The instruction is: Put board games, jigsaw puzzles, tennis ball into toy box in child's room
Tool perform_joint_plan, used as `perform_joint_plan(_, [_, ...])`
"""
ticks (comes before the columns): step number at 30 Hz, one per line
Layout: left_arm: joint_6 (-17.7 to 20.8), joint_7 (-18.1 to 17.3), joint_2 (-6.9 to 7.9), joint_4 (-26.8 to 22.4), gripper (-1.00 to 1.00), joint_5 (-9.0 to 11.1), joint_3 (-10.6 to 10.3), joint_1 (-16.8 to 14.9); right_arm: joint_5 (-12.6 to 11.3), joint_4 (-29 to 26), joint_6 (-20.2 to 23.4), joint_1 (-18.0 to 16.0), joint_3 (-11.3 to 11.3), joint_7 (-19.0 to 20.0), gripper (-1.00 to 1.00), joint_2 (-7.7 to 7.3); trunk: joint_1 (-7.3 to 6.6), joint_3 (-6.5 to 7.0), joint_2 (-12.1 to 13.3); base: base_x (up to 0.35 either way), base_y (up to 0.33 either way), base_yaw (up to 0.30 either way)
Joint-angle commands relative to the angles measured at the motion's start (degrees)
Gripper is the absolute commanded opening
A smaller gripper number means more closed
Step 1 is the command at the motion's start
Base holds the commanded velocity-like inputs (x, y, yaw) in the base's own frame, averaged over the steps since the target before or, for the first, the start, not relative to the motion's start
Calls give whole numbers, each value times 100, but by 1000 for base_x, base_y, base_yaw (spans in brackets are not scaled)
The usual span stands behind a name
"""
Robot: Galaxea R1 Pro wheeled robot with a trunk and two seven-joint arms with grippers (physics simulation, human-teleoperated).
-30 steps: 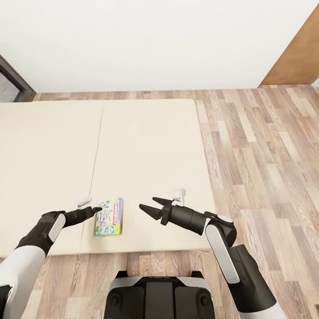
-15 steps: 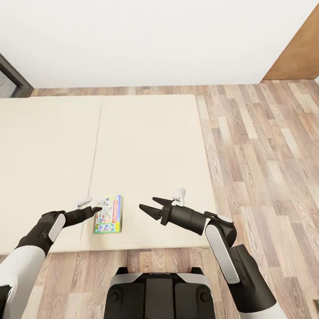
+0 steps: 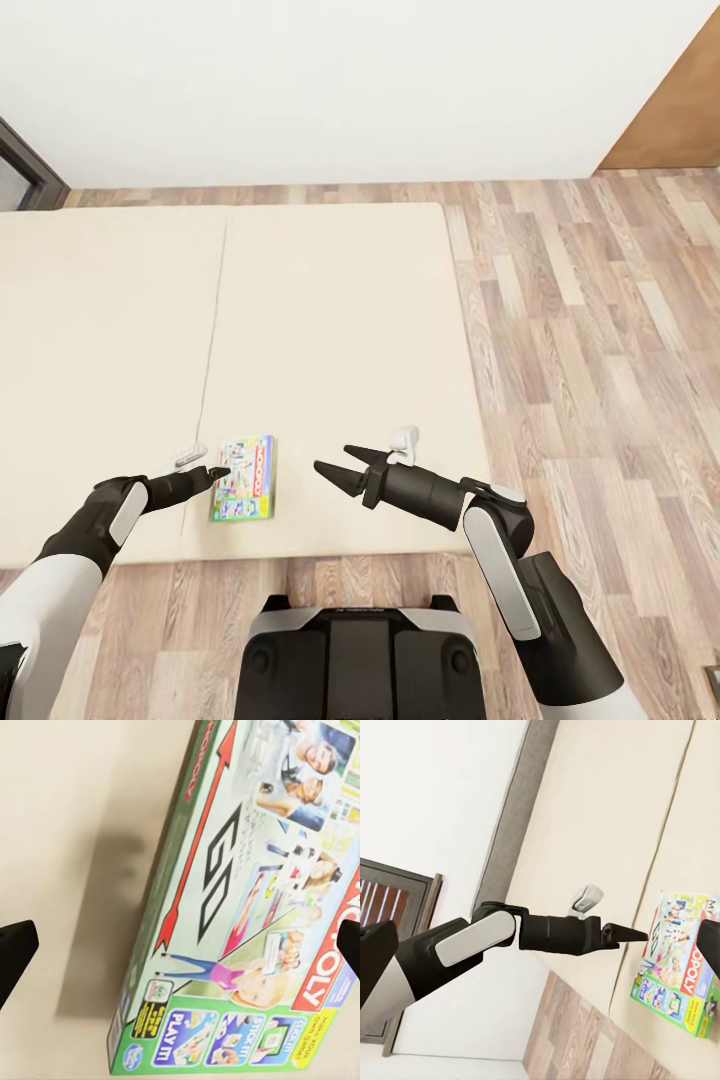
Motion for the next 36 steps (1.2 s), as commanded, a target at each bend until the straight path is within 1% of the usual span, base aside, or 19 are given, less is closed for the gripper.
perform_joint_plan(1, [44,-12,-2,-4,100,20,21,-2,-30,-2,41,-3,-4,-3,100,2,3,-16,-9,0,0,0])
perform_joint_plan(26, [28,-28,-2,-5,100,16,15,-2,-30,-2,39,-3,-4,-3,100,2,3,-252,-9,0,0,0])
perform_joint_plan(36, [-169,-40,-2,-5,100,12,5,-2,-30,-2,39,-3,-4,3,100,2,3,-346,-9,0,0,0])
